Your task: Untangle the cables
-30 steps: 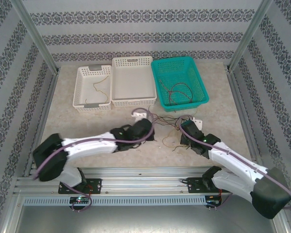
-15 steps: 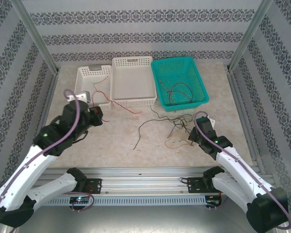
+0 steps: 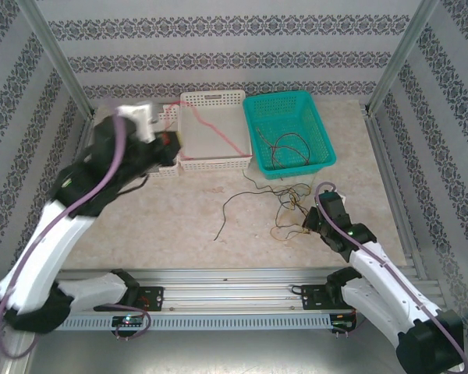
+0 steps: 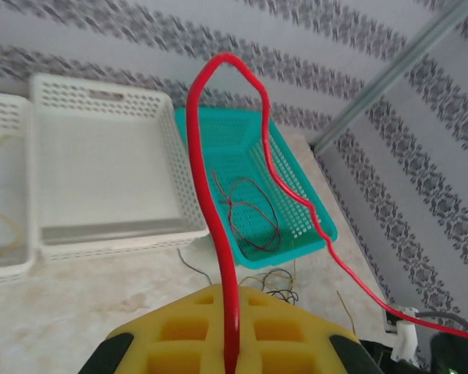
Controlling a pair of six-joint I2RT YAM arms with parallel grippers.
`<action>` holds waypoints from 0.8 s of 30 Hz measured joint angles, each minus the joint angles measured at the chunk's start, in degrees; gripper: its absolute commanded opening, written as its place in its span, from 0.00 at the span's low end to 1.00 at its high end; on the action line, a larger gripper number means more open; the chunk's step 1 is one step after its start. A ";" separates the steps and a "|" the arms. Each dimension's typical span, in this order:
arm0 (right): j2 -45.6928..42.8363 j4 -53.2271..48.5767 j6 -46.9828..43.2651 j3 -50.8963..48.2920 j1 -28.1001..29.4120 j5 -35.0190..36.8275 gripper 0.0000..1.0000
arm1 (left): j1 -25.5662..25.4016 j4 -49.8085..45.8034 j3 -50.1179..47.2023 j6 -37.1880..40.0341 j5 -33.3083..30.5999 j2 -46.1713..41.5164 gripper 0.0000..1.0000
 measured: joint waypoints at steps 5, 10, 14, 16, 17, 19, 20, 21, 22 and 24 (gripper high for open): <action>-5.95 -1.60 0.00 0.20 0.79 -0.20 0.00 | -0.13 4.26 11.50 1.77 4.39 23.12 0.00; -9.84 -3.41 -0.02 1.14 2.58 -0.46 0.00 | -0.79 3.72 30.69 4.48 5.20 44.70 0.00; -11.28 -4.52 -0.02 2.14 4.68 -0.42 0.00 | -1.49 1.90 51.39 5.90 5.27 60.54 0.00; -11.89 -4.96 0.00 2.51 5.97 -0.39 0.00 | -1.73 1.97 60.28 5.95 5.44 67.60 0.00; -12.04 -5.16 0.00 2.67 6.51 -0.39 0.00 | -1.90 2.14 62.42 5.92 5.44 69.92 0.00; -12.31 -5.40 0.00 2.97 7.85 -0.35 0.00 | -2.01 2.62 63.84 5.90 5.68 73.55 0.00; -12.57 -5.53 0.00 3.08 8.44 -0.37 0.00 | -2.01 2.80 63.98 5.86 5.70 74.99 0.00; -12.79 -5.84 0.02 3.19 9.01 -0.35 0.00 | -2.03 2.89 64.00 5.68 5.86 76.59 0.00; -13.20 -6.19 0.00 3.37 9.60 -0.35 0.00 | -2.03 2.89 64.06 5.55 5.88 78.25 0.00; -14.10 -6.67 0.02 3.74 10.62 -0.33 0.00 | -2.16 3.06 64.06 5.44 5.84 81.11 0.00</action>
